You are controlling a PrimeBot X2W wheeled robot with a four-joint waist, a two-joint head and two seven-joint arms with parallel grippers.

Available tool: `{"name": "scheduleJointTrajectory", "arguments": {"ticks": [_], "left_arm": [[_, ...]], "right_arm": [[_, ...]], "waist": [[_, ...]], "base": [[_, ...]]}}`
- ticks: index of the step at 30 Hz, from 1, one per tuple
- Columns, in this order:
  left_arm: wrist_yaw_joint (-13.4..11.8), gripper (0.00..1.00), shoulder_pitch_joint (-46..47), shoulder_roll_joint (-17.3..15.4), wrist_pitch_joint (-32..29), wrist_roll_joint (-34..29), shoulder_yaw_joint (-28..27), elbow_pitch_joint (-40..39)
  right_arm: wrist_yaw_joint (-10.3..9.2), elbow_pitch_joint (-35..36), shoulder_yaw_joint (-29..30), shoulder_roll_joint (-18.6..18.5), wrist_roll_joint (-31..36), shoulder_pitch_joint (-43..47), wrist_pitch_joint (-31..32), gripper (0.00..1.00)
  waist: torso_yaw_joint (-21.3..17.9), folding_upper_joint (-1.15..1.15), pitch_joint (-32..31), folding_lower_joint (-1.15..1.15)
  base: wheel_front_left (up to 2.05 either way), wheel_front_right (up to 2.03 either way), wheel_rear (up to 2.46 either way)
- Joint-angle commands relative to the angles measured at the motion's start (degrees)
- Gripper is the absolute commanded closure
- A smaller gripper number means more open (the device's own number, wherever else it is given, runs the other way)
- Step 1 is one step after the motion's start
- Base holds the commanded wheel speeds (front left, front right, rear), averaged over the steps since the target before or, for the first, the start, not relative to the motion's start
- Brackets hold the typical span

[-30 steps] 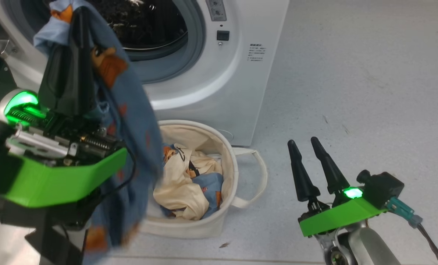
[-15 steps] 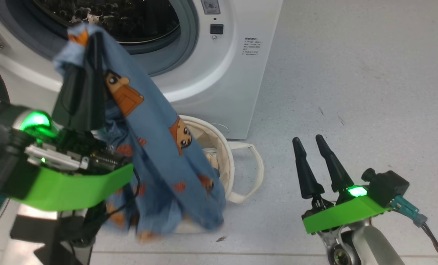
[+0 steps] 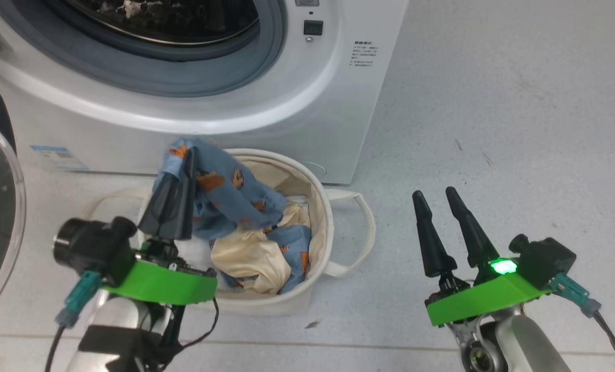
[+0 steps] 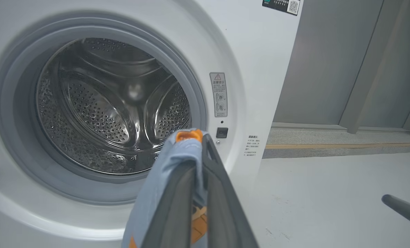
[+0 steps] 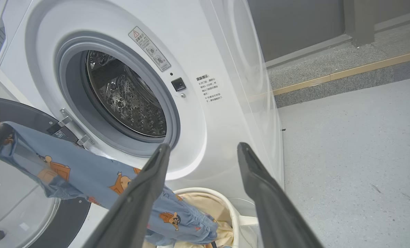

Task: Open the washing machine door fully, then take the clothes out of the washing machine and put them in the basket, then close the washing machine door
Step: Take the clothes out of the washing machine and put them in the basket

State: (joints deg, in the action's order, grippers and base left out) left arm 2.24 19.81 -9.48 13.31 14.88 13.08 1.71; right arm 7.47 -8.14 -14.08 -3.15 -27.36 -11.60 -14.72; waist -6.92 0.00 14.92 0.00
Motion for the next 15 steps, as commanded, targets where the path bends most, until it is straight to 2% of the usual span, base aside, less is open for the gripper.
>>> {"name": "scheduleJointTrajectory", "arguments": {"ticks": [1,9,15], "left_arm": [[0.3,1.0,2.4,-0.3,0.8,-0.6,-1.4,0.1],[1.0,1.0,6.8,0.5,1.6,-2.4,-0.8,13.6],[1.6,1.0,10.7,1.1,1.7,-2.6,-2.9,21.0]], "right_arm": [[0.02,1.8,-1.1,0.3,0.5,-1.9,-0.3,0.0],[0.02,2.7,-1.3,0.3,0.1,-3.2,-0.3,0.0],[0.02,3.6,-1.1,0.3,-0.5,-4.3,-0.3,0.0]], "waist": [[0.1,0.0,0.7,0.0],[-1.0,0.0,4.2,0.0],[-2.7,0.0,7.8,0.0]], "base": [[0.0,0.0,0.0],[0.0,0.0,0.0],[0.0,0.0,0.0]]}}
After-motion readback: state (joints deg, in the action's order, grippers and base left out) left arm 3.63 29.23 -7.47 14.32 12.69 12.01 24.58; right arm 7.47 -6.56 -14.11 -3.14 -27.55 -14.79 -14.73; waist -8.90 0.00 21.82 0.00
